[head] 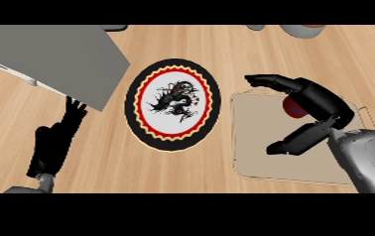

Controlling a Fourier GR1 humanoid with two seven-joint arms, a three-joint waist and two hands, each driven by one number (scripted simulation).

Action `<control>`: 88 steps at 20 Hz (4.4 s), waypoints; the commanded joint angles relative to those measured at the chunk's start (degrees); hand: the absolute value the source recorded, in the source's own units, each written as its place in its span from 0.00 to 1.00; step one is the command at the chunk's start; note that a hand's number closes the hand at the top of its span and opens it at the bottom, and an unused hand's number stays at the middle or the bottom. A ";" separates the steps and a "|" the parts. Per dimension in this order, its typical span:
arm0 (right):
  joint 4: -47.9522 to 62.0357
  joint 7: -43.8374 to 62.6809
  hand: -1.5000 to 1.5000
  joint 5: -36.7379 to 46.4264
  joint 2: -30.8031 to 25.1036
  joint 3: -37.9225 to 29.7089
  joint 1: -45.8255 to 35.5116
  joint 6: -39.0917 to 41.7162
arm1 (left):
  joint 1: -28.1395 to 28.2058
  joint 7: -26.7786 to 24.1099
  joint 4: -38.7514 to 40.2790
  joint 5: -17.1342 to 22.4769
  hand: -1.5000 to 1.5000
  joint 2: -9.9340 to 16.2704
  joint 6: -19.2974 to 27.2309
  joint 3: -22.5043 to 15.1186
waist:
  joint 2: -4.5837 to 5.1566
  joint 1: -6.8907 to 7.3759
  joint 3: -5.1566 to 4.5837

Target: Pick the can from the tray and place it in the plate

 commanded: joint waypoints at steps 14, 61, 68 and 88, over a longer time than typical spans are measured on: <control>11.22 -27.96 0.00 20.03 -19.22 -6.67 -3.06 2.79 | -8.92 -1.80 -0.54 -2.27 0.50 -3.98 2.20 -0.43 | -0.02 -0.84 0.33; 54.27 -34.47 1.00 57.25 -6.28 10.15 -21.08 -11.13 | -15.67 2.56 0.82 -5.36 0.50 -8.09 2.80 -0.91 | 0.05 0.90 0.52; 59.01 -36.52 1.00 59.06 -4.10 7.94 -23.72 -15.02 | -16.41 -0.10 4.88 -5.08 0.50 -7.69 0.88 1.72 | 0.07 0.60 0.46; 46.65 10.09 1.00 51.64 9.95 -6.79 -14.49 -53.61 | -7.60 -0.55 3.38 -3.38 0.50 -4.45 3.65 4.97 | -4.54 -8.33 -0.19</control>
